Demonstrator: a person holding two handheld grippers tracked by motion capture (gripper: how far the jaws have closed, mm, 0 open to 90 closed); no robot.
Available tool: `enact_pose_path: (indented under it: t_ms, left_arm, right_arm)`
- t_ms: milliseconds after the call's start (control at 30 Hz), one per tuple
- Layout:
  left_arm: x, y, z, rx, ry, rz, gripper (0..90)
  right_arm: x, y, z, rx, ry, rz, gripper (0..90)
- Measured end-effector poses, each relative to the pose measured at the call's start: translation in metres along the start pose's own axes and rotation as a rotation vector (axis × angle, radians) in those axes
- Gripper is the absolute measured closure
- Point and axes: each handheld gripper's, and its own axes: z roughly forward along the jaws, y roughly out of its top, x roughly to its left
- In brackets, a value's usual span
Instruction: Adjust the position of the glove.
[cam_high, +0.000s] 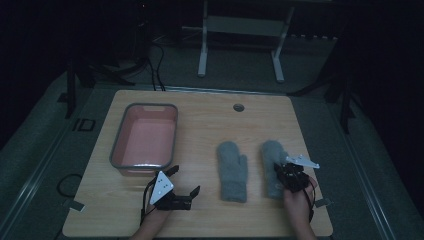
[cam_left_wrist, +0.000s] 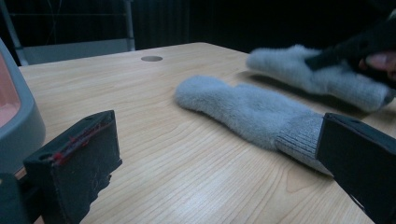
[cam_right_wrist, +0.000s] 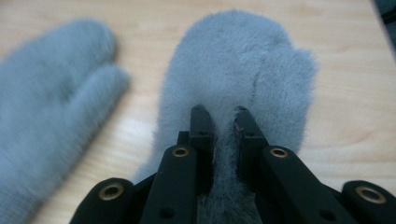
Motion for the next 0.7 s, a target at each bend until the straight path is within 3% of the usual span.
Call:
enact_pose_path:
  t_ms: [100, 133, 367, 700]
  left_arm:
    - [0.000, 0.000, 0.000, 0.000, 0.001, 0.000, 0.3]
    - [0.000, 0.000, 0.000, 0.000, 0.000, 0.000, 0.3]
    - [0.000, 0.000, 0.000, 0.000, 0.000, 0.001, 0.3]
    - [0.000, 0.000, 0.000, -0.002, -0.001, -0.001, 0.3]
  right_arm:
    - [0.005, 0.009, -0.006, -0.017, 0.001, 0.023, 81.4]
    - [0.011, 0.017, -0.010, -0.026, 0.015, 0.039, 81.4]
    - [0.052, 0.036, -0.023, -0.063, 0.031, 0.023, 81.3]
    - [0.102, 0.039, -0.009, -0.013, 0.123, 0.040, 81.3]
